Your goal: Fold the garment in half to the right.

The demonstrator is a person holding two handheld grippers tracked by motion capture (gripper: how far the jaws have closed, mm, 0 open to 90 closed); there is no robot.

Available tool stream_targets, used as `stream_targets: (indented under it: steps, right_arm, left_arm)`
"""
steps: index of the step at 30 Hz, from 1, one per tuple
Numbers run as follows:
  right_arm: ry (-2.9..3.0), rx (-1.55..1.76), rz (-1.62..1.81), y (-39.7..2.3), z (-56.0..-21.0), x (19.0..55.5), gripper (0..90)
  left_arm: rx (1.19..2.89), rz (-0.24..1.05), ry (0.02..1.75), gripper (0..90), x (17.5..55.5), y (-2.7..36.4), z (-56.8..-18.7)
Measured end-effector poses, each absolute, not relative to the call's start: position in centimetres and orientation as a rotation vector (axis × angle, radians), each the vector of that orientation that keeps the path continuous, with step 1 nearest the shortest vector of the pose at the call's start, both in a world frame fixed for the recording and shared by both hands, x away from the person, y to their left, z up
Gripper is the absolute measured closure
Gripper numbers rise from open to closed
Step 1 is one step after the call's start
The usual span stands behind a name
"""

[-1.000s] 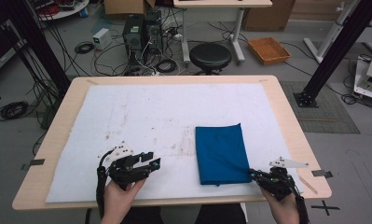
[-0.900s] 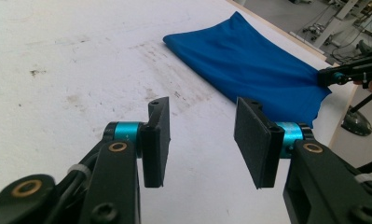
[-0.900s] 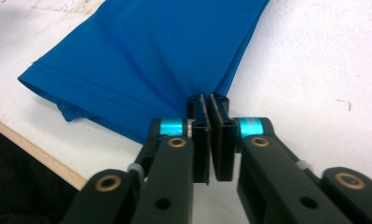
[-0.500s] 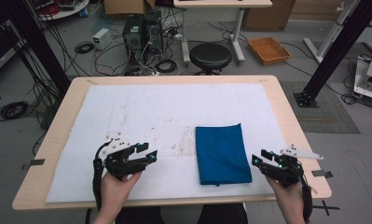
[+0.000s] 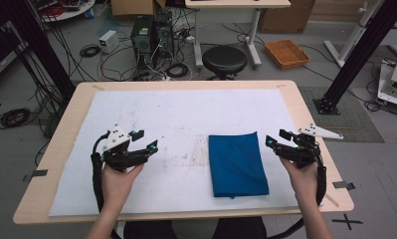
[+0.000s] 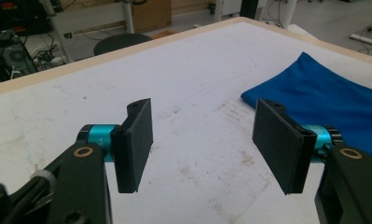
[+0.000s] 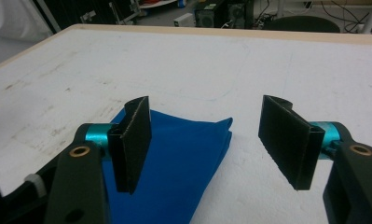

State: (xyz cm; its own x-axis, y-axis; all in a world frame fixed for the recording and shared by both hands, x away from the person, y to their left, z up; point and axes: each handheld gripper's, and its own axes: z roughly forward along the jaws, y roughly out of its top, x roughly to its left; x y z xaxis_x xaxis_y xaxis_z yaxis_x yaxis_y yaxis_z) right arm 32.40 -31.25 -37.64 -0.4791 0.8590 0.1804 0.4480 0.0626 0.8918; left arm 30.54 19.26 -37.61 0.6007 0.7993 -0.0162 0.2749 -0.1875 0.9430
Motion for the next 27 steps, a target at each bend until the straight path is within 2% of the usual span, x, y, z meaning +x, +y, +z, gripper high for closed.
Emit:
stream_targets:
  steps: [27]
  right_arm:
    - [1.998, 1.291, 1.356, -31.0, -38.7, 32.6, 33.8]
  left_arm:
    - [1.744, 0.611, 0.916, 38.1, 30.4, 20.7, -39.0]
